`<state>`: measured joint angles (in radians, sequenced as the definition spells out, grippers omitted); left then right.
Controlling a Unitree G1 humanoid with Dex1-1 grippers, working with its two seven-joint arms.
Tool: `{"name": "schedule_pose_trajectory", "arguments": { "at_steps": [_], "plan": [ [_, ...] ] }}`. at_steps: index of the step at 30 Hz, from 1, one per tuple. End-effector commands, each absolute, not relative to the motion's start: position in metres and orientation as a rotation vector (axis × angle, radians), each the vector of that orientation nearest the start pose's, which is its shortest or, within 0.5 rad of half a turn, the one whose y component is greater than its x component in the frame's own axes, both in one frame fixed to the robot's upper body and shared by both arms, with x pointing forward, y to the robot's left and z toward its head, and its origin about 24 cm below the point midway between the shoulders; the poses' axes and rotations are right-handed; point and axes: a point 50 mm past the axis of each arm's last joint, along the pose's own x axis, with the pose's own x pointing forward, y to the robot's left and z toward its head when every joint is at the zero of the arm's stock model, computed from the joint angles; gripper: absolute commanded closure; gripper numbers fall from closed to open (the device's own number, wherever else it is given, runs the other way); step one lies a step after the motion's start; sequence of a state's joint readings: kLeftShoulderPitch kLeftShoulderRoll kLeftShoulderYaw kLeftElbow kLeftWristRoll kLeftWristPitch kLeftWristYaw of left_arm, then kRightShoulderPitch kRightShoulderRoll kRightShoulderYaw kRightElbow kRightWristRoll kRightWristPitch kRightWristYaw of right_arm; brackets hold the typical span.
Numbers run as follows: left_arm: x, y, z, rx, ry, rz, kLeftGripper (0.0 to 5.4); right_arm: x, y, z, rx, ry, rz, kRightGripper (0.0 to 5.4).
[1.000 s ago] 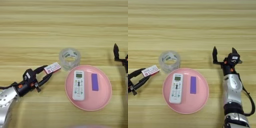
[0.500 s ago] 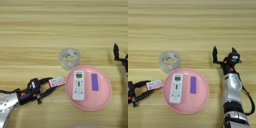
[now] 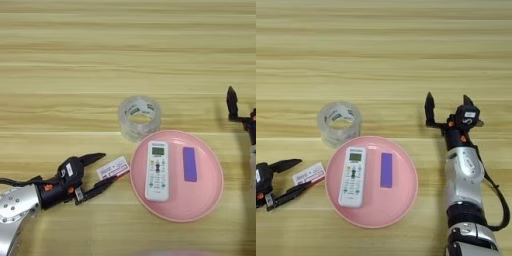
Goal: Move the objects on the table
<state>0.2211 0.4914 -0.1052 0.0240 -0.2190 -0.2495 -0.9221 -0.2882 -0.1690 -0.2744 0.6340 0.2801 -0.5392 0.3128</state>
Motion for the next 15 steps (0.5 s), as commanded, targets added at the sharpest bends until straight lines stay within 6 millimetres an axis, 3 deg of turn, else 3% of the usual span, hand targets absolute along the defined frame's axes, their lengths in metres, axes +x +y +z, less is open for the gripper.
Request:
{"name": "schedule_pose_trajectory", "arguments": {
  "at_steps": [1,15],
  "plan": [
    [0.181,0.188,0.019,0.235,0.138,-1.015,1.65,0.291,-0.231,0.041,0.109,-0.276,-0.025,0.00],
    [0.192,0.185,0.039,0.198,0.021,-0.979,0.19,0.292,-0.231,0.040,0.116,-0.270,-0.026,0.00]
  ]
}}
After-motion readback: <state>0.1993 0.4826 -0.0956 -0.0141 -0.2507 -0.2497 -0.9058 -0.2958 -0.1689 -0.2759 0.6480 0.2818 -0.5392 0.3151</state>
